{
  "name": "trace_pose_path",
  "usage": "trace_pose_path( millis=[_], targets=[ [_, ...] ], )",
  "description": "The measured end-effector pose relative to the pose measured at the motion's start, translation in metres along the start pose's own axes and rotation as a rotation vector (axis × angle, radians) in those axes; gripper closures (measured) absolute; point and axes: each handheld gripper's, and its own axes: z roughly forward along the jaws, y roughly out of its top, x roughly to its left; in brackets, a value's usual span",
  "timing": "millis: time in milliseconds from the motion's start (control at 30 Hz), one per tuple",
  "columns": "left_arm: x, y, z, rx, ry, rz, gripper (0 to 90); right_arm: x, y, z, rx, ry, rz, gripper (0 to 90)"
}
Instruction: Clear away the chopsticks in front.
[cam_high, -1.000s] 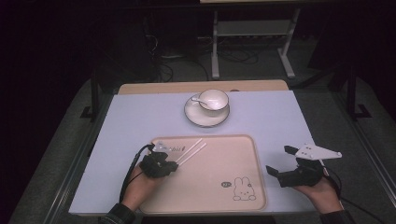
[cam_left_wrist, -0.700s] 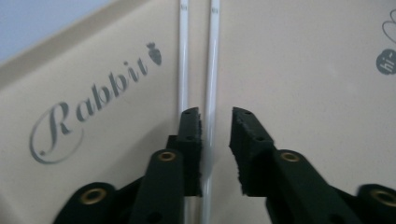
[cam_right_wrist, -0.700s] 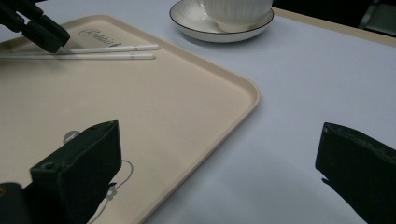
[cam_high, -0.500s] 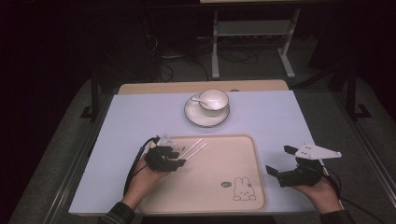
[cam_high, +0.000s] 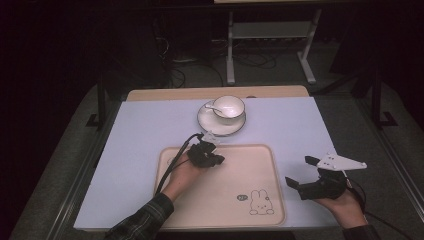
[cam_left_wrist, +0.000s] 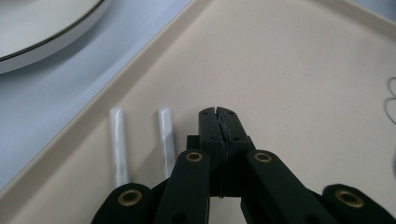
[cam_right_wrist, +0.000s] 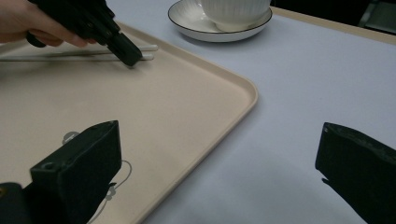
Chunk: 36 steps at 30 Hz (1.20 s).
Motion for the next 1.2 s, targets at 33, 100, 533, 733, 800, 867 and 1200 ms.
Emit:
trace_pose_path(
  millis=[33,100,533,733,800,867,1200],
  targets=[
    [0.001,0.000,0.002,-0.013,-0.002,-0.009,89.5,0.000,0.000,0.000,-0.001,0.000,0.000,0.0],
    [0.005,0.001,0.002,-0.020,0.012,-0.017,89.5,-0.001,0.000,0.000,-0.003,0.002,0.000,0.0],
    [0.036,-0.023,-0.027,0.003,0.097,-0.090,89.6,0.000,0.000,-0.001,-0.002,-0.002,0.003,0.0],
    [0.042,-0.034,-0.039,0.017,0.118,-0.107,89.4,0.000,0.000,-0.001,-0.004,-0.001,0.005,0.0],
    [0.044,-0.039,-0.043,0.016,0.120,-0.115,89.4,0.000,0.000,-0.001,-0.003,-0.002,0.006,0.0],
    [0.046,-0.042,-0.047,0.017,0.121,-0.122,89.4,0.000,0.000,-0.001,-0.003,-0.002,0.006,0.0],
    [0.056,-0.062,-0.067,0.023,0.151,-0.159,89.2,0.000,0.000,-0.001,-0.002,-0.002,0.006,0.0]
  ],
)
